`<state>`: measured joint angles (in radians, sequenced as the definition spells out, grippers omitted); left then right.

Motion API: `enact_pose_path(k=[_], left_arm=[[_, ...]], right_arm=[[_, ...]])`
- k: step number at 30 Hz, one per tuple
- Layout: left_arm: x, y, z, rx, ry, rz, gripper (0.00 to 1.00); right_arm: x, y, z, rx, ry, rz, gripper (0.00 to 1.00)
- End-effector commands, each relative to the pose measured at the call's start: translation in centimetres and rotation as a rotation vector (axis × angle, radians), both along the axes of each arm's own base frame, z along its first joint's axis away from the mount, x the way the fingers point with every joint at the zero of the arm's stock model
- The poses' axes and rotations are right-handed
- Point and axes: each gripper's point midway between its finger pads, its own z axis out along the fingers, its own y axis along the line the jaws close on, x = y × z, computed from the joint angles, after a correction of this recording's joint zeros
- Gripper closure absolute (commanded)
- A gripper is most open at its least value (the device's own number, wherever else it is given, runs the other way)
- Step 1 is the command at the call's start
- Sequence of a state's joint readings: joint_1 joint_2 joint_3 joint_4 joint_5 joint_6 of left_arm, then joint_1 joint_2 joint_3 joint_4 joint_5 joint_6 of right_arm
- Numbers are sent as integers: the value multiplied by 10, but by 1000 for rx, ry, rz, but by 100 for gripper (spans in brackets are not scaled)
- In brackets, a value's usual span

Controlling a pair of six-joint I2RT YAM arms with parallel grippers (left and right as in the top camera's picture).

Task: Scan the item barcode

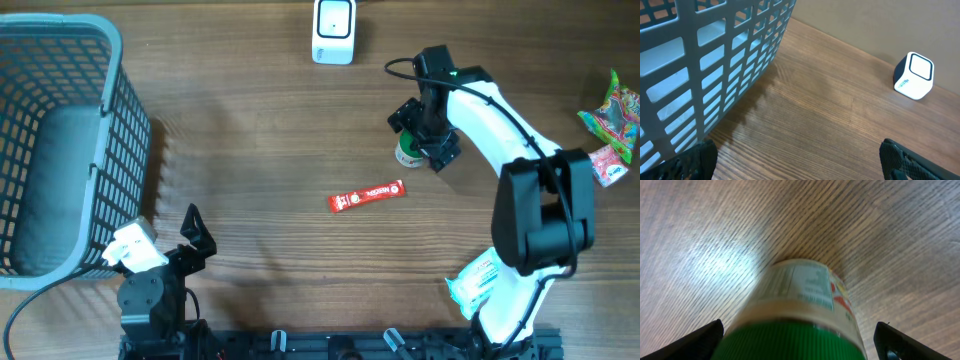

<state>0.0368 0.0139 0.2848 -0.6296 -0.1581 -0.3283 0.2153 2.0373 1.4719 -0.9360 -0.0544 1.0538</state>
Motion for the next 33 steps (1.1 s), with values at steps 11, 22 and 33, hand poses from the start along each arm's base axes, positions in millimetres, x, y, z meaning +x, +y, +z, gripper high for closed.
enact_pose_path(k=[11,22,33], left_arm=[[0,0,1,-7,-10,-1,0],[0,0,1,-7,-10,-1,0],[0,0,1,-7,-10,-1,0]], right_arm=[[-15,4,4,3,87,175,21],[-38,-6,62,-22,35,298,0],[-32,5,-28,24,114,225,18]])
